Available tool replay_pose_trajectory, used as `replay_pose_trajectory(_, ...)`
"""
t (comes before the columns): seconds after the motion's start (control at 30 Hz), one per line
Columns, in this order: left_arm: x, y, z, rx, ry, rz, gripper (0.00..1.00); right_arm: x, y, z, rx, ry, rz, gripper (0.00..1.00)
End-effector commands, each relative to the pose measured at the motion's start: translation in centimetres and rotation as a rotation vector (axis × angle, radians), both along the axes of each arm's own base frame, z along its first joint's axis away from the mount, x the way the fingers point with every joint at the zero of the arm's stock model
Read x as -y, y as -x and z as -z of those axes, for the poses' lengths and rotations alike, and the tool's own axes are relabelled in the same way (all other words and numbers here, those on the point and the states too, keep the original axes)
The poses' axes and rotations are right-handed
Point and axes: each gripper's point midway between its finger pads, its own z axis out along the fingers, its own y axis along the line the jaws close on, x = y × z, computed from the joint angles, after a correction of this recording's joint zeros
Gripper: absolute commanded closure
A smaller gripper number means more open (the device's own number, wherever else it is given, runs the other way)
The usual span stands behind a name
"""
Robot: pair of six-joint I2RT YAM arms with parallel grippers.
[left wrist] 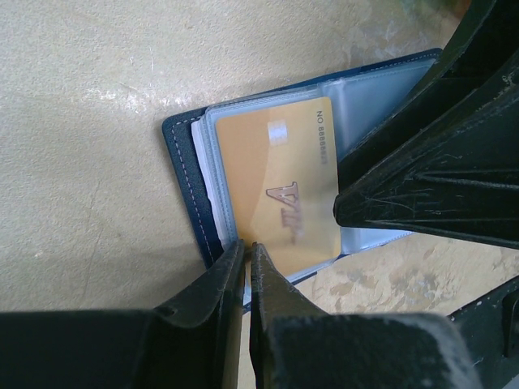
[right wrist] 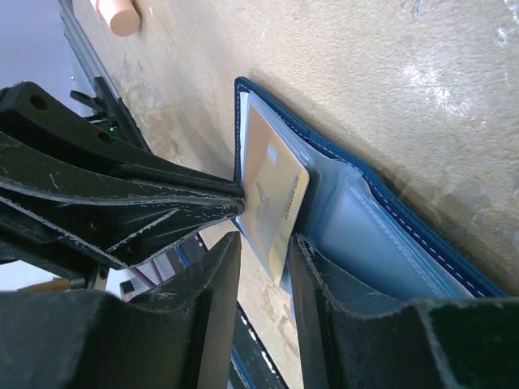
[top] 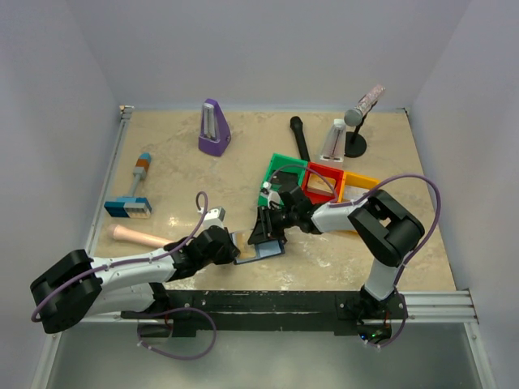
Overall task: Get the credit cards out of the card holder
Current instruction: Remove the credit card from the card holder.
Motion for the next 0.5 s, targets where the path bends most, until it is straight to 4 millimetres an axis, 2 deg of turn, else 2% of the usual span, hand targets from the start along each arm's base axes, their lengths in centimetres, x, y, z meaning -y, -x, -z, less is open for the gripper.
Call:
replay_pose_trajectory(0.0,-0.3,0.3,0.9,-0.013,-0.01,0.0,0.88,-1.3,0.7,-2.5,0.017,-0.108,-0.069,0.65)
replay_pose_trajectory(0.47,0.8,0.1,0.5,0.0,0.023,0.037,0.87,-1.6,1.4,-2.4,-0.018,-0.117,-0.121,0.62)
